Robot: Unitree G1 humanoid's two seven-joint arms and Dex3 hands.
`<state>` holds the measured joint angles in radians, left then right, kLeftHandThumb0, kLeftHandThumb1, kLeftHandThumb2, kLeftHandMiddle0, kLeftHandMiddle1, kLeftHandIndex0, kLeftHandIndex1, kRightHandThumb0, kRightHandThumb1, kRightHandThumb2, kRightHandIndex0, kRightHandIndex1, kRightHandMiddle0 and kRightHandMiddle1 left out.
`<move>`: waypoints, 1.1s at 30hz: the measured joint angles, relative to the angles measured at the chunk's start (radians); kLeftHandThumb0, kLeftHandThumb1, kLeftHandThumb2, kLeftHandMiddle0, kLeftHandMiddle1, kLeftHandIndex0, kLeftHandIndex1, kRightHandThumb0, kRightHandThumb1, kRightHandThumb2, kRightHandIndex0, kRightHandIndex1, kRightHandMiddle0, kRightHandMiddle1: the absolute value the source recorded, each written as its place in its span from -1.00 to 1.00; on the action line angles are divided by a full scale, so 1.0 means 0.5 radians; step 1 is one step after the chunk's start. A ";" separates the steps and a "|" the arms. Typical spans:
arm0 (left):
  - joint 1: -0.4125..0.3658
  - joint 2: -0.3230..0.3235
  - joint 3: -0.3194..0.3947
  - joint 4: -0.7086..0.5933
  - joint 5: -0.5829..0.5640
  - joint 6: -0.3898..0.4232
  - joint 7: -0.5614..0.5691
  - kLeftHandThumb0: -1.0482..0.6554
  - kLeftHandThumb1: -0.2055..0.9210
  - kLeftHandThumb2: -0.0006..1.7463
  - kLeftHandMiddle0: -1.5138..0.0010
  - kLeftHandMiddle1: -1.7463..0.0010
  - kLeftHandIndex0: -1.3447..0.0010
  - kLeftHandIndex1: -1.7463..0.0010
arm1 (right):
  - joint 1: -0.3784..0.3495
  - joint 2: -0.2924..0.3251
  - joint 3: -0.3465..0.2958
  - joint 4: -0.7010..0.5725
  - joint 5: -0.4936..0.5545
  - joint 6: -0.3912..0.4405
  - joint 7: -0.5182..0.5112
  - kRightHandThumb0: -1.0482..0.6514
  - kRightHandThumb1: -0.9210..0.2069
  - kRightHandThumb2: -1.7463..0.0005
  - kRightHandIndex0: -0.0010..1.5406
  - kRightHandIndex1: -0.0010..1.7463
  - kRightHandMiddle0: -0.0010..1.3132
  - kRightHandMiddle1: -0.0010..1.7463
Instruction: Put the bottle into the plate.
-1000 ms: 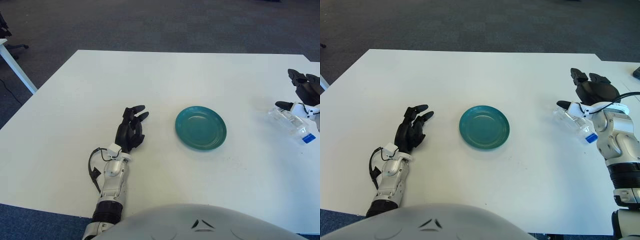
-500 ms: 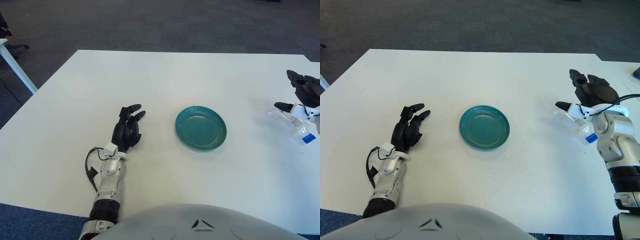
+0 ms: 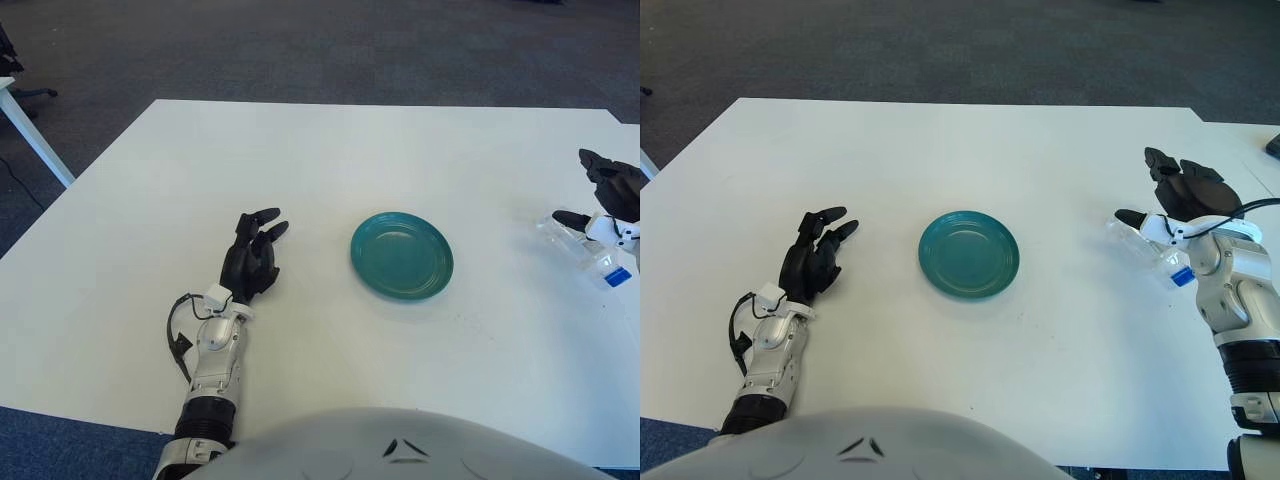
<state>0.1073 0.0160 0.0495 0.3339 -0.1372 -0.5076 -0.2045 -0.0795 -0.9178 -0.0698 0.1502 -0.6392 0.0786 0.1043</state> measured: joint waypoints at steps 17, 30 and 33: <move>-0.072 0.077 0.069 0.130 -0.045 -0.092 -0.148 -0.43 1.00 -0.04 0.54 0.44 0.94 -0.22 | -0.025 0.223 -0.040 -0.123 -0.137 0.769 -0.017 -1.00 -1.00 0.10 -0.96 -0.98 -1.00 -1.00; -0.133 0.105 0.114 0.219 -0.066 -0.146 -0.210 -0.47 1.00 -0.02 0.52 0.41 0.96 -0.24 | 0.023 0.344 -0.024 -0.258 -0.253 1.247 -0.030 -1.00 -1.00 0.08 -0.92 -0.97 -0.96 -0.98; -0.150 0.101 0.125 0.252 -0.093 -0.164 -0.258 -0.47 1.00 -0.01 0.51 0.40 0.95 -0.24 | 0.024 0.354 -0.015 -0.249 -0.254 1.274 -0.047 -1.00 -1.00 0.08 -0.91 -0.97 -0.96 -0.97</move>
<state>0.0324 0.0664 0.1118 0.4598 -0.1835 -0.5897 -0.3337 -0.0676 -0.7409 -0.0773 0.0258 -0.7662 0.7156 0.0809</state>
